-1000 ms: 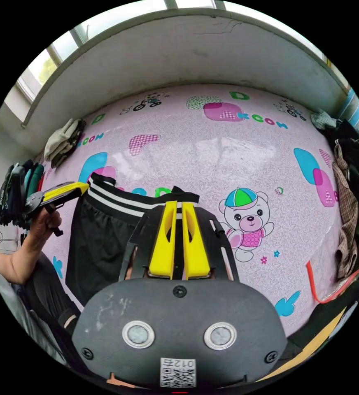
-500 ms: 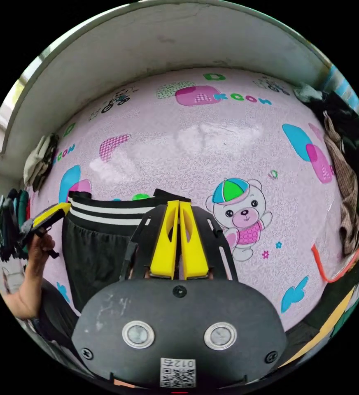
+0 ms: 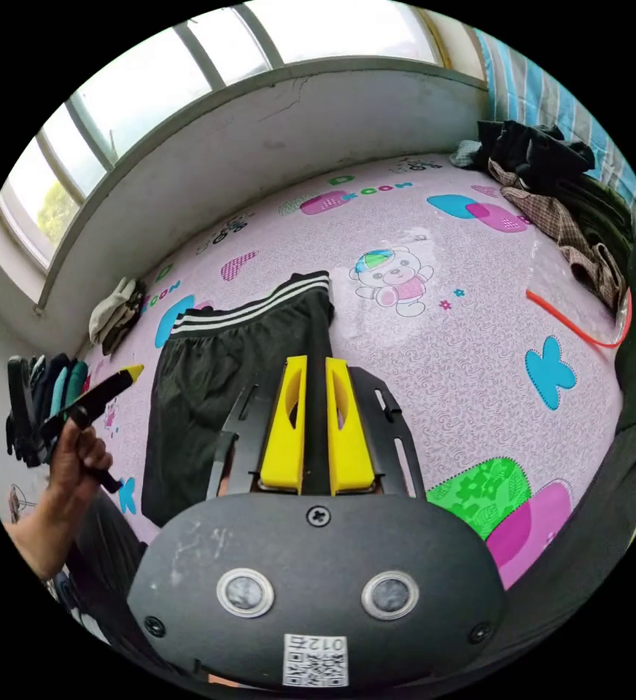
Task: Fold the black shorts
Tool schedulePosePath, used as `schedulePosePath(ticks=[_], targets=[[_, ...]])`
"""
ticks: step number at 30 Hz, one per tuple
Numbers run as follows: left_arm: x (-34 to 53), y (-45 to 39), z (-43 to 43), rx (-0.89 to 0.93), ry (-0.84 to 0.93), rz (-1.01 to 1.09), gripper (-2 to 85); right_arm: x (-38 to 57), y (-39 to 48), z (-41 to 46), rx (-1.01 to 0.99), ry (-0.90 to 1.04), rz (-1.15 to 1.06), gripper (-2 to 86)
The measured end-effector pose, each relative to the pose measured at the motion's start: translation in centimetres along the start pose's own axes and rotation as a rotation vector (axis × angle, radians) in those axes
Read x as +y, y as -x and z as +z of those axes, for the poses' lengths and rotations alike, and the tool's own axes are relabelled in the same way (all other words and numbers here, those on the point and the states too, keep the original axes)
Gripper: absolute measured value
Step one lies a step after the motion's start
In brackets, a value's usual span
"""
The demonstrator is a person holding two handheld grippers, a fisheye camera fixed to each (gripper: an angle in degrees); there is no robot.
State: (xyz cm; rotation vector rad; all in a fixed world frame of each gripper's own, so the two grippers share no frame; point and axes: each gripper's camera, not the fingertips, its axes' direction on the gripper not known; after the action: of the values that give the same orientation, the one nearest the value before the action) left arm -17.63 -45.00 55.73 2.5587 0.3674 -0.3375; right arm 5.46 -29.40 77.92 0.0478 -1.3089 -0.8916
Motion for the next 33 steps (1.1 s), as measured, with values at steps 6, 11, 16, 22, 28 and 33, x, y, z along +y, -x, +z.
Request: schedulePosePath(ticks=[6,11,16,22,28,33], targets=[[1.9,-1.8,3.2,-0.224,0.046,-0.016,0.4,-0.2,2.1,1.7,0.098,-0.008,-0.096,5.6],[2.0,-0.7,4.4,-0.220,0.061,0.032,0.1,-1.6,0.0,2.1,0.071,0.060,-0.125,1.5],[1.0,0.8,4.1,-0.161,0.050,0.091,0.0,-2.4,0.2,1.7,0.114,0.050,-0.220,0.4],[-1.3,3.4,3.6,-0.041,0.114,0.115,1.0,-4.8,-4.1,1.0,-0.097,0.066,-0.121,0.7],[-7.1,11.4,1.1,0.124,0.098,-0.074,6.3,-9.7,-11.2,-0.5,-0.331,0.099,0.037,5.5],[-10.8,16.9,4.5,0.334,0.258,-0.169,11.4,-14.9,-13.7,2.6,-0.483,0.266,0.078,11.0]])
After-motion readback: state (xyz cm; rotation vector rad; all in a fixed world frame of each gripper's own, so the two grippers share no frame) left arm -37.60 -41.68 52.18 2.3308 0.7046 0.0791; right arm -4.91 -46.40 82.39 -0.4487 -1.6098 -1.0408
